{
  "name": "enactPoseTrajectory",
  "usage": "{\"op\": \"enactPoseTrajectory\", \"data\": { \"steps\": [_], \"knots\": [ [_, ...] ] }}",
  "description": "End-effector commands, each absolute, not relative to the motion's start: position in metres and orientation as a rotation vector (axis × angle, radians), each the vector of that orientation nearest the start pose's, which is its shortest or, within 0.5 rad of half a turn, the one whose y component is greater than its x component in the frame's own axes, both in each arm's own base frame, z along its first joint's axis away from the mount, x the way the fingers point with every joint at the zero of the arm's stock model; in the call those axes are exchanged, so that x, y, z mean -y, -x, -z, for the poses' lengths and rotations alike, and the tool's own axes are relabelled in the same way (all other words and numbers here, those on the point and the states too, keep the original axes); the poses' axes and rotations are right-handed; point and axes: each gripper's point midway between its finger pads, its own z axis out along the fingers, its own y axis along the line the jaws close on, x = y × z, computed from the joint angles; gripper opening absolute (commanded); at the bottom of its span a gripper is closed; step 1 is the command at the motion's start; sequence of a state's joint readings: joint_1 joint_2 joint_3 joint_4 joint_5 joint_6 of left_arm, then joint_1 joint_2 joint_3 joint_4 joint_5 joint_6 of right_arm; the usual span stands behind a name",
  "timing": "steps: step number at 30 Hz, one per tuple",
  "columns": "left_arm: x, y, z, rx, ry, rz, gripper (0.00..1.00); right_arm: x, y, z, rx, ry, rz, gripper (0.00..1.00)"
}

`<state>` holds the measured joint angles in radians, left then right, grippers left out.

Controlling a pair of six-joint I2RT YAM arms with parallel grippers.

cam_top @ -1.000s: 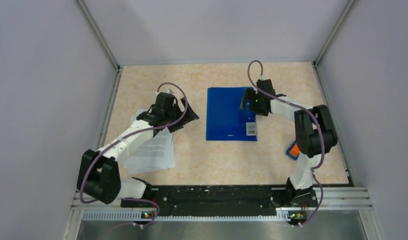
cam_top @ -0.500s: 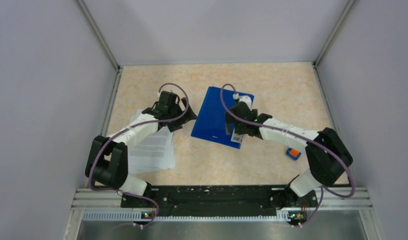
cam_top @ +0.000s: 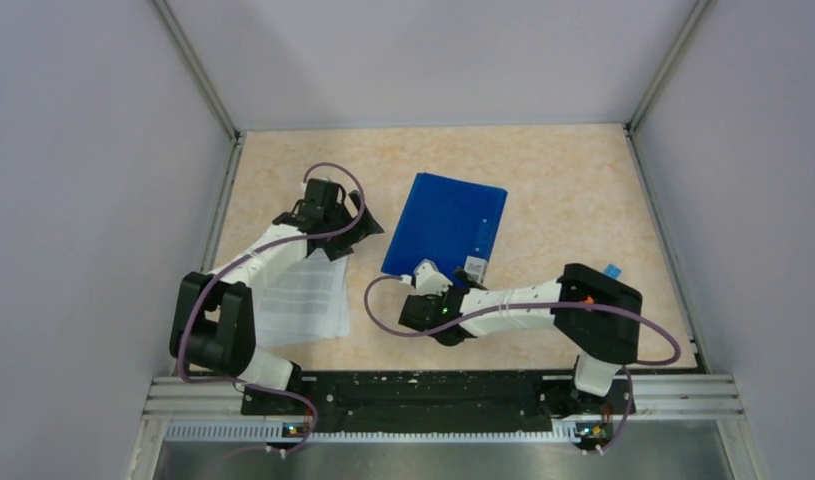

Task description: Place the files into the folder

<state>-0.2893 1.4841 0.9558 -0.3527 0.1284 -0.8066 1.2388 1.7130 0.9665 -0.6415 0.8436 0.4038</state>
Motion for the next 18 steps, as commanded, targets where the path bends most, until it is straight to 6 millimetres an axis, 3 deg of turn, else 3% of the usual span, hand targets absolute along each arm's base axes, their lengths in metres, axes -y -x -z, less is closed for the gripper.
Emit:
{"op": "enactPoseTrajectory", "data": {
  "steps": [1, 14, 18],
  "knots": [
    [0.158, -0.354, -0.125, -2.41, 0.55, 0.666, 0.98, -0.222, -0.219, -0.064, -2.039, 0.914, 0.751, 0.77],
    [0.156, -0.354, -0.125, -2.409, 0.556, 0.685, 0.98, -0.23, -0.233, -0.064, -1.919, 1.017, 0.877, 0.6],
    [0.156, -0.355, -0.125, -2.408, 0.555, 0.69, 0.98, -0.234, -0.235, -0.059, -1.903, 1.045, 0.876, 0.58]
  ]
}}
